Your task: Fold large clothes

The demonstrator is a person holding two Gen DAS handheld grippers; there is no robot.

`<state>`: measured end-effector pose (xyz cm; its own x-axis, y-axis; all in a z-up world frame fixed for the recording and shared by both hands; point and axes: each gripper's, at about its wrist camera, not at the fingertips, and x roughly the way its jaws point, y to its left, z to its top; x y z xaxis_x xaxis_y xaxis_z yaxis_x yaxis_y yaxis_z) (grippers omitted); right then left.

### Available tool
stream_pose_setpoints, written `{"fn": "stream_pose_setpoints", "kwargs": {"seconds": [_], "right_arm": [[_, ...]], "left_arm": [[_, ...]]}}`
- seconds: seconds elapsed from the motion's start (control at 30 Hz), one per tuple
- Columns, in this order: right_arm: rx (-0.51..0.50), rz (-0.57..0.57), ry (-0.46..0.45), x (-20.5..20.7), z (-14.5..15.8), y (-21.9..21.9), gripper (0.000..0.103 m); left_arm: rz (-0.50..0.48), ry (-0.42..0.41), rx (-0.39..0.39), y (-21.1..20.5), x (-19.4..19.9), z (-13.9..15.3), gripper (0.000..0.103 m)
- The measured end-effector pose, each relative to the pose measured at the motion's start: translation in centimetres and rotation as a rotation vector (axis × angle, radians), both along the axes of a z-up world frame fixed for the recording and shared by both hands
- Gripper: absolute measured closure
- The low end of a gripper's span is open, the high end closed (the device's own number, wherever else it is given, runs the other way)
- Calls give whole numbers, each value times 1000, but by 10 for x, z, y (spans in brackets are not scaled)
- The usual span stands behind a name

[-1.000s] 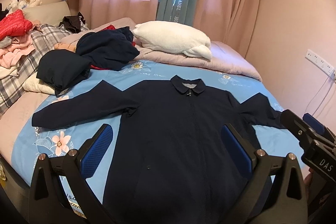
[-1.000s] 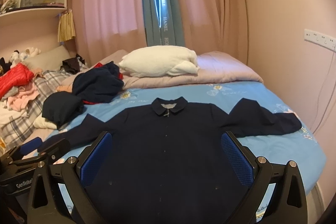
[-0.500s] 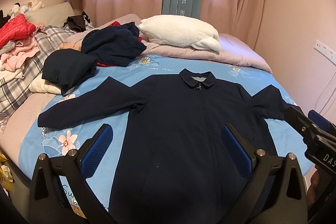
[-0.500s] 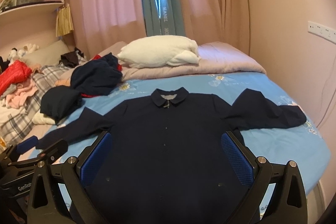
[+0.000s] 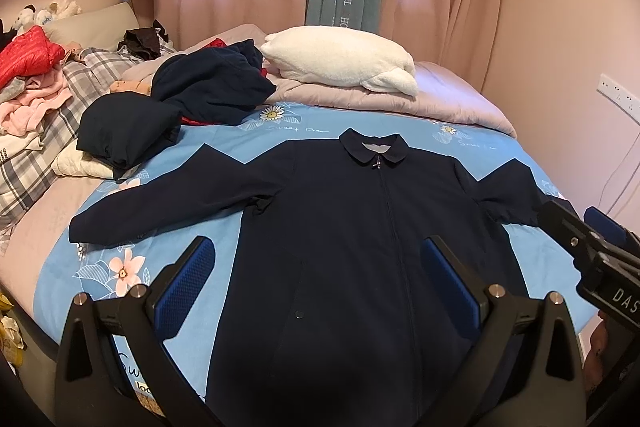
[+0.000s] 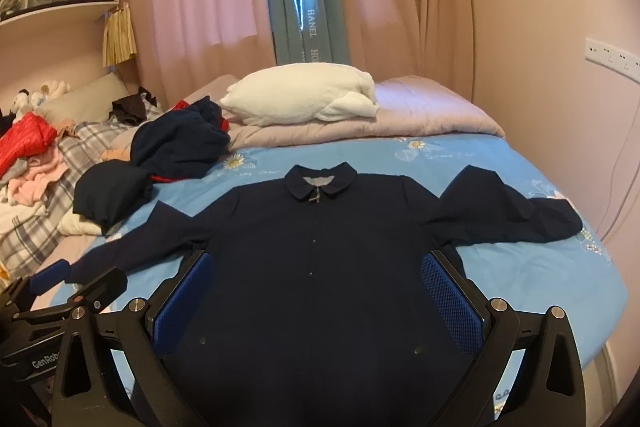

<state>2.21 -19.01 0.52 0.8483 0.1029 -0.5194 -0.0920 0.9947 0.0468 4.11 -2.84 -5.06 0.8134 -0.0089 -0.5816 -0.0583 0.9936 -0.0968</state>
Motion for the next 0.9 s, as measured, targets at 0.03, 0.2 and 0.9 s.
{"fn": "stream_pose_setpoints", "kwargs": {"seconds": [0.03, 0.2, 0.9], "right_arm": [[-1, 2, 1, 0, 0, 0, 1], [-4, 4, 2, -1, 1, 4, 1], [-14, -12, -21, -10, 8, 10, 1]], "left_arm": [[0, 0, -1, -1, 1, 0, 0], [-6, -5, -13, -3, 1, 1, 0], [-24, 1, -37, -1, -4, 3, 0]]}}
